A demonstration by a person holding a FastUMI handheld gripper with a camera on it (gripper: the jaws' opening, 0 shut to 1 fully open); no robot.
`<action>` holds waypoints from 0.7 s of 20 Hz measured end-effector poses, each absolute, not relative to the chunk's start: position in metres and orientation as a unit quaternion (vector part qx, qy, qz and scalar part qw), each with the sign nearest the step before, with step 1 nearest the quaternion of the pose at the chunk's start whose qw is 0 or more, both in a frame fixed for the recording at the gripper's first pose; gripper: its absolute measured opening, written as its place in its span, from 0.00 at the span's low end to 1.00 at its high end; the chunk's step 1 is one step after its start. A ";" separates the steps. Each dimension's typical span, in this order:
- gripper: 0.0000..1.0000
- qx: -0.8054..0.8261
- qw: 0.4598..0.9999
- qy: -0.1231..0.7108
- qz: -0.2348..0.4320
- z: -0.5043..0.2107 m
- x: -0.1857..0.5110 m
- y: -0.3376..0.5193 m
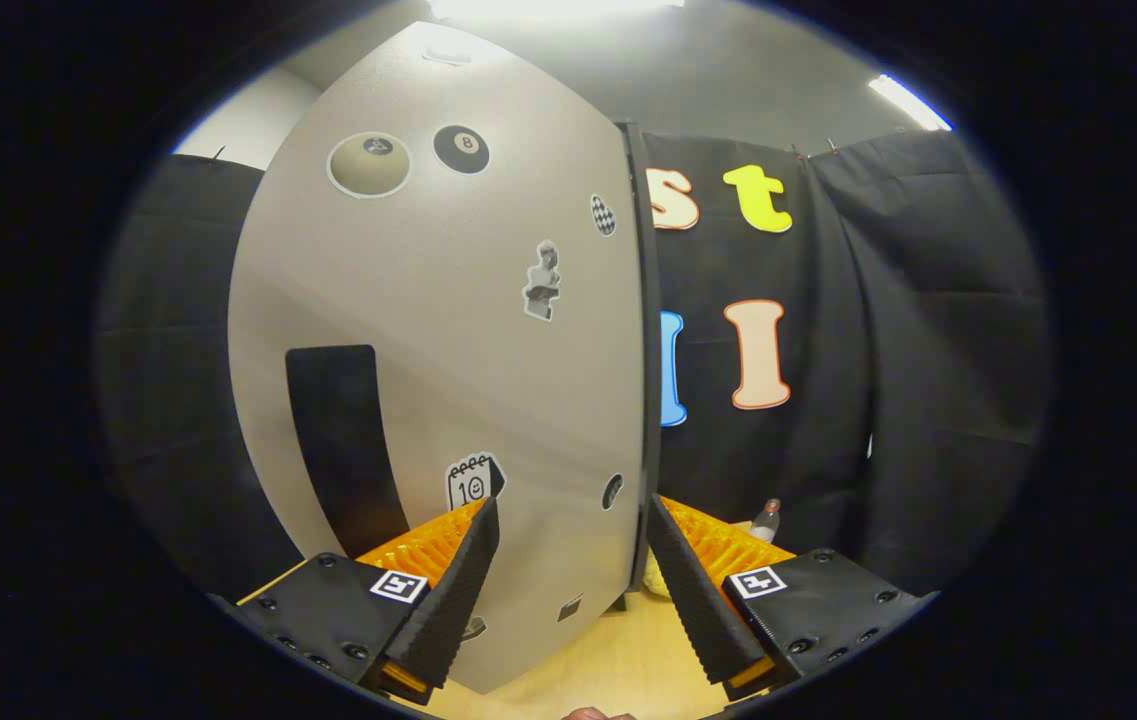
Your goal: Open the shoe cabinet door, grab the shoes and put them into the shoe cabinet, then close the shoe cabinet door.
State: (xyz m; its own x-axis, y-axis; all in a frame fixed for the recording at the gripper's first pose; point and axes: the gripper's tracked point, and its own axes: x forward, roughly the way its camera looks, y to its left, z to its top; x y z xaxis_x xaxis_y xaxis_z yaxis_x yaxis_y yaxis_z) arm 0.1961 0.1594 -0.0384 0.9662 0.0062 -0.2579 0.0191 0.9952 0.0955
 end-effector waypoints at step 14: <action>0.99 0.030 0.994 0.076 0.072 -0.006 0.246 0.248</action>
State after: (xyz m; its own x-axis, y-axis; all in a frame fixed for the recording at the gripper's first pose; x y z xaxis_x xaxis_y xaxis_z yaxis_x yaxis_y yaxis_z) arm 0.2461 0.2480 -0.0056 0.9780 0.1482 -0.1466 -0.1390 0.9877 0.0709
